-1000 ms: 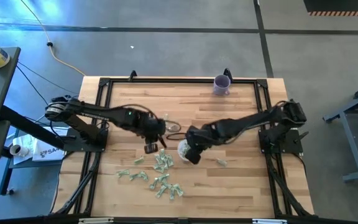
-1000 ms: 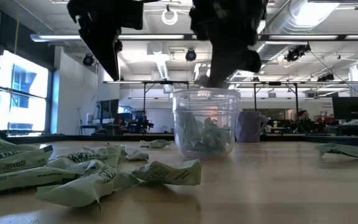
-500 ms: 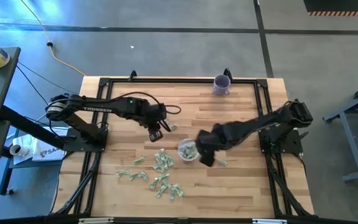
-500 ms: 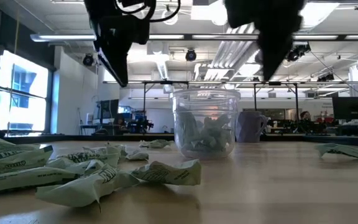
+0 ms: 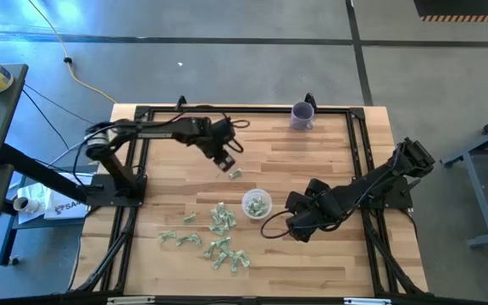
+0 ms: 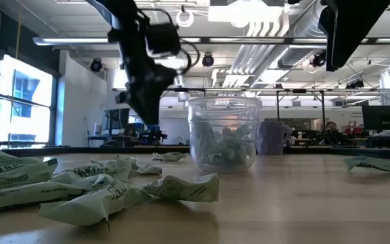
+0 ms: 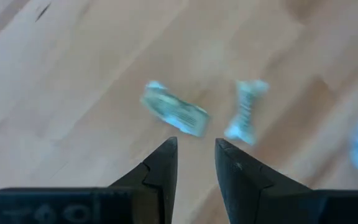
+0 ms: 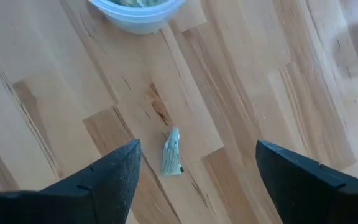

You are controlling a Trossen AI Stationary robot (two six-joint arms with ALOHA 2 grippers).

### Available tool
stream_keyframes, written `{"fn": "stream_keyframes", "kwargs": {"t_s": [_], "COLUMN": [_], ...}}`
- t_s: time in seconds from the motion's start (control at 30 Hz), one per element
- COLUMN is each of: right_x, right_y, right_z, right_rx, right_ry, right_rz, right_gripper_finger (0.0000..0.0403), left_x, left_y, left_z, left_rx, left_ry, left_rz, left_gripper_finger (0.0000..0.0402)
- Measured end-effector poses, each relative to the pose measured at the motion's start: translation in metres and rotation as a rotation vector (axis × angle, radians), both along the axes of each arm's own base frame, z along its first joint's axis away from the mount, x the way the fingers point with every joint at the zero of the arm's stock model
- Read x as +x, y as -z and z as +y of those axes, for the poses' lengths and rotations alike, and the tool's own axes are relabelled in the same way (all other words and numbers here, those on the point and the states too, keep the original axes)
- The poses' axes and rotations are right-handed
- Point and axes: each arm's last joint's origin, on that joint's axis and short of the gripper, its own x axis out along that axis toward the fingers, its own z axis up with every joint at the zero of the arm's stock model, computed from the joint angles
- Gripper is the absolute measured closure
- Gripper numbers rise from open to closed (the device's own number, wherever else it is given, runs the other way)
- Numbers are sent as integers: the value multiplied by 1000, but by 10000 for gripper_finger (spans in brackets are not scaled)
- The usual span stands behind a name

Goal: Pick and place Stevia / Truvia into bins
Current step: Put the stevia packet into the bin

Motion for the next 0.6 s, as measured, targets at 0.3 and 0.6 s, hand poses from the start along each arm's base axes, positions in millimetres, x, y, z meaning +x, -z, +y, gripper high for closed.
{"fn": "stream_keyframes", "kwargs": {"t_s": [0.3,0.6], "right_x": [1,0], "right_y": [0,0], "right_z": [-2,-2], "right_rx": [-22,-29], "right_ry": [8,30], "right_rz": [-8,-10], "right_gripper_finger": [96,96], "left_x": [22,28], "left_y": [52,70], "left_z": [17,16], "left_rx": [-79,24], "left_ry": [-184,-154], "left_rz": [29,98], "left_gripper_finger": [261,263]}}
